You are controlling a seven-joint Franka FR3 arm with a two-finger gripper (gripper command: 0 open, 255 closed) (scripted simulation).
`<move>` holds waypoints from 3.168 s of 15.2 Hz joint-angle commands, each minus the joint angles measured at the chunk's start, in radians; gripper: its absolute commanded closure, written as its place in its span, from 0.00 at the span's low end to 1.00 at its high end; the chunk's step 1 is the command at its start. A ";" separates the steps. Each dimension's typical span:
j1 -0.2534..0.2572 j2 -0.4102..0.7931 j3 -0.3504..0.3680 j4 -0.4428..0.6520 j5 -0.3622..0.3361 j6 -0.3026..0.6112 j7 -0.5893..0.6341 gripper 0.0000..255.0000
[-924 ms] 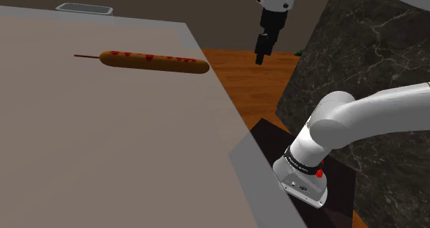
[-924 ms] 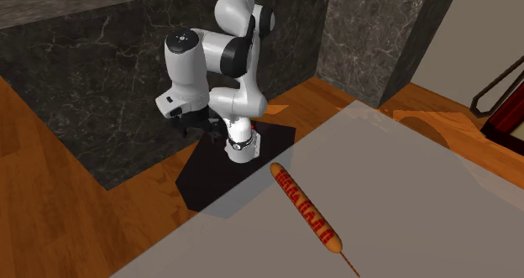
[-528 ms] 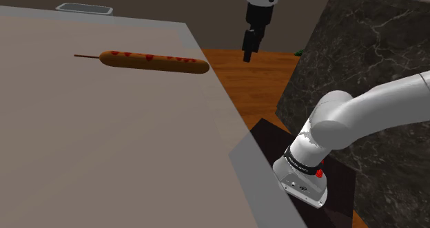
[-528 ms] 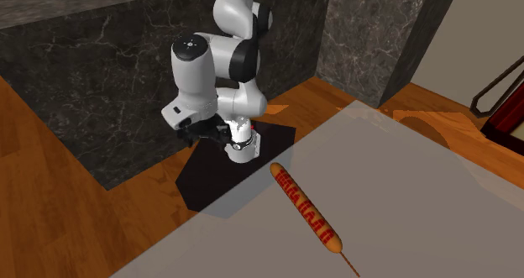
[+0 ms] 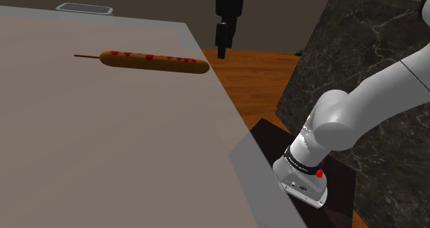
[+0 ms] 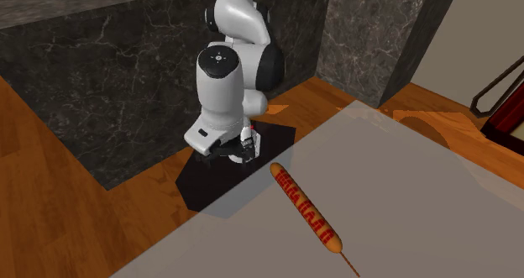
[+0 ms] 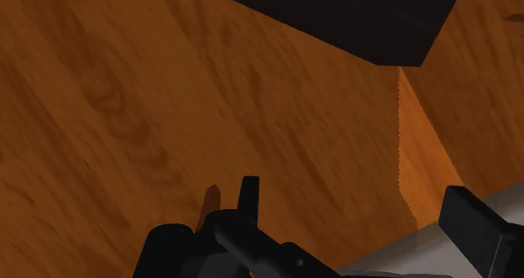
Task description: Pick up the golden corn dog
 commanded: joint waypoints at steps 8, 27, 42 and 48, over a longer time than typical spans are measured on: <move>0.076 0.274 0.107 0.313 0.014 -0.055 -0.006 0.00; 0.175 0.553 0.217 0.576 -0.029 -0.061 0.002 0.00; 0.180 0.571 0.220 0.666 -0.035 -0.134 0.006 1.00; 0.190 0.605 0.224 0.792 -0.047 -0.228 0.014 1.00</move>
